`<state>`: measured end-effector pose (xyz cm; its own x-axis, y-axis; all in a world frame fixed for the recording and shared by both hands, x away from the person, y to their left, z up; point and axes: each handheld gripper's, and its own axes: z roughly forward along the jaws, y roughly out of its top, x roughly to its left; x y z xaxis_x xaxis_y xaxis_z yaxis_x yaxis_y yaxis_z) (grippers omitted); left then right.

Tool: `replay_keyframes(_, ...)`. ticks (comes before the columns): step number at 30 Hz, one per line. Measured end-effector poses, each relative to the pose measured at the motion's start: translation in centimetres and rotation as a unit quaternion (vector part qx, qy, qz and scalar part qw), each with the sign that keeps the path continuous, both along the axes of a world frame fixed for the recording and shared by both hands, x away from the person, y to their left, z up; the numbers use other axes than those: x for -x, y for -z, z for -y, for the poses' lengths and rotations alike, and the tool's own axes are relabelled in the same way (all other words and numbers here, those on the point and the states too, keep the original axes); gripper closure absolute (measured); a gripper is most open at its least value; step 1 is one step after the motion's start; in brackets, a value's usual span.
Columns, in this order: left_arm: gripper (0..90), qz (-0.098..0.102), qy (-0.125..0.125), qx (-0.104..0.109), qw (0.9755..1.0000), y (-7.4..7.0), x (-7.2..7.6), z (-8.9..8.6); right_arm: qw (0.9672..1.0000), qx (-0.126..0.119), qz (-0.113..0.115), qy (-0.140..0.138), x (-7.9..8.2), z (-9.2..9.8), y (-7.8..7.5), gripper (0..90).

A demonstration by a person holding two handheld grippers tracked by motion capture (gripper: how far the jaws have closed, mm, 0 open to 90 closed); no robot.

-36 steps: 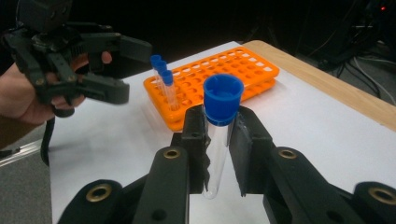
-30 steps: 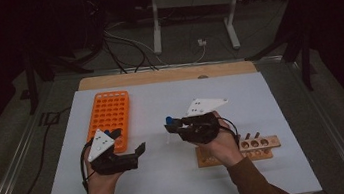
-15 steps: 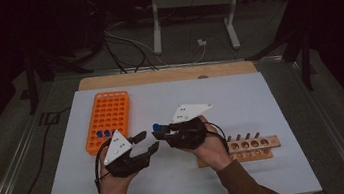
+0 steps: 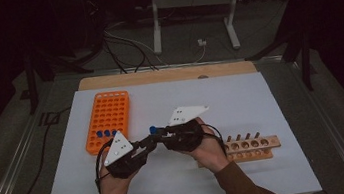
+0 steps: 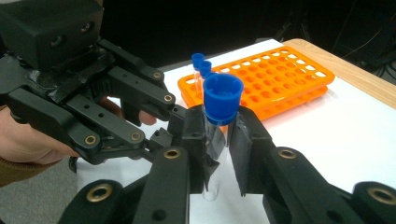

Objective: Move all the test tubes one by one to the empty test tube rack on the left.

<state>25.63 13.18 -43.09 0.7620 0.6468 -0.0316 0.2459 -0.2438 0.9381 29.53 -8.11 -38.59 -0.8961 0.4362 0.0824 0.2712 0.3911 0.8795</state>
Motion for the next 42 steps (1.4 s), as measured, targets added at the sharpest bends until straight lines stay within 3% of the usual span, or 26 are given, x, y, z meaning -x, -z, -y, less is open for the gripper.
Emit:
replay_keyframes(5,78.2,0.004,-0.002,-0.002,1.0000,0.0,0.1,0.0,1.0000,0.000,-0.002,-0.002,0.0,0.1,0.0,73.8)
replay_keyframes(10,78.2,0.000,-0.012,0.002,0.9999,0.1,-0.1,-0.4,0.9999,-0.009,-0.008,-0.010,0.0,0.4,-0.4,47.0)
replay_keyframes(18,78.3,-0.005,-0.030,0.003,0.9996,0.3,-0.4,-1.3,0.9991,-0.016,0.000,0.040,-0.4,2.2,-1.2,15.9)
replay_keyframes(26,78.3,-0.005,-0.058,0.009,0.9983,0.1,-0.7,-3.0,0.9964,-0.017,0.000,0.083,-0.9,4.6,-1.5,5.2)
replay_keyframes(42,78.3,0.000,-0.115,0.011,0.9934,-0.2,-0.8,-7.3,0.9880,-0.026,0.004,0.152,-1.8,11.8,-1.9,2.4)
